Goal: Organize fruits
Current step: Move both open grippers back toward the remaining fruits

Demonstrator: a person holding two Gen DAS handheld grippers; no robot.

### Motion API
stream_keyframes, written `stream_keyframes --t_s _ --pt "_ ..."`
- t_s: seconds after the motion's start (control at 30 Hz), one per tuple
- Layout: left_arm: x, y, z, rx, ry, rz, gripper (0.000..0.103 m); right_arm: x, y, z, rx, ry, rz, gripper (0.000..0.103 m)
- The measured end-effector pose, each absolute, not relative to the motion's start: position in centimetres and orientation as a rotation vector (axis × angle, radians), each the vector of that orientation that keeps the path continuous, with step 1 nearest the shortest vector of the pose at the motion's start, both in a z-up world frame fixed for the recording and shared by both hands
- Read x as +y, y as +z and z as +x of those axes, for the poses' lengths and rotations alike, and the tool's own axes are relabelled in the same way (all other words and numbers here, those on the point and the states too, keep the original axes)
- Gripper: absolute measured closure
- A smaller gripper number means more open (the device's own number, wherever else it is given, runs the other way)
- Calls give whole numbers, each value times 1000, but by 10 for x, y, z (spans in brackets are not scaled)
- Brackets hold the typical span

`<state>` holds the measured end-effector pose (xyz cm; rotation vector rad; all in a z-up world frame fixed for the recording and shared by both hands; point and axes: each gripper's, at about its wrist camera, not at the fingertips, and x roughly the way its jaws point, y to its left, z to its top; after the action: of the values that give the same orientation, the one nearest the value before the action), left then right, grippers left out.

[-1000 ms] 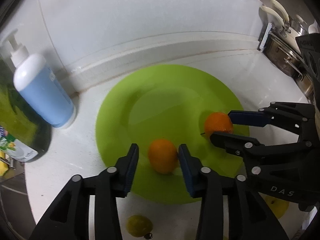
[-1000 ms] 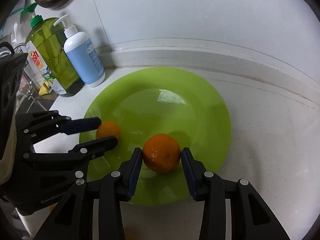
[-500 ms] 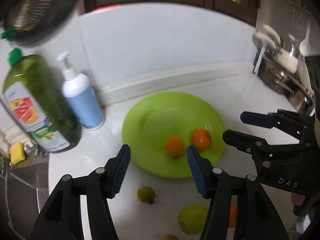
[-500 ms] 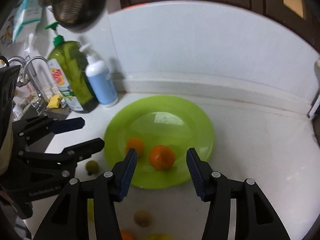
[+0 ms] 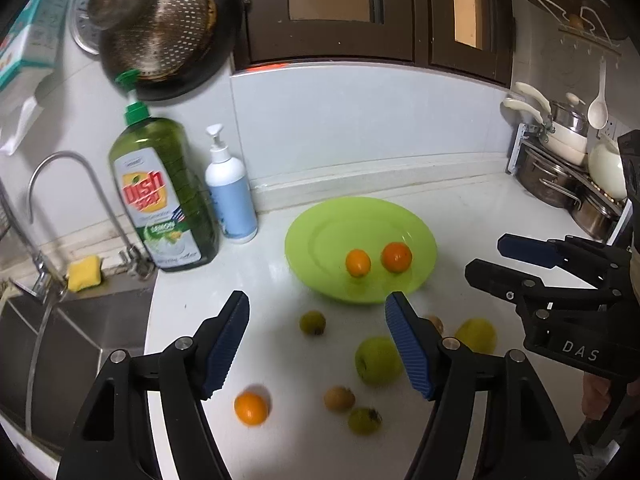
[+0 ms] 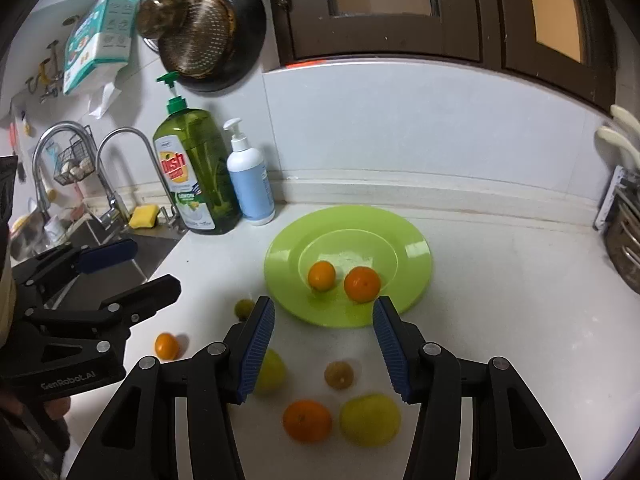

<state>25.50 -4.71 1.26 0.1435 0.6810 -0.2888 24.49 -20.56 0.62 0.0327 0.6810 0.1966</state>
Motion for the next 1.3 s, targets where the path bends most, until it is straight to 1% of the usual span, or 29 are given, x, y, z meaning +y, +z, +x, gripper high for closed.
stream_keyframes --t_s 0.3,0.53,0.83,1.3 --pt "-38 1 211 665 -251 147 33 -196 2 202 643 192 -7 51" --pt "-34 -19 186 677 -251 160 33 -189 -17 183 675 210 -30 51" --pt "-43 -47 174 689 -269 226 34 -182 -48 173 759 231 -38 51" --pt "-59 -87 186 763 -300 212 46 -190 -86 185 847 215 -15 51"
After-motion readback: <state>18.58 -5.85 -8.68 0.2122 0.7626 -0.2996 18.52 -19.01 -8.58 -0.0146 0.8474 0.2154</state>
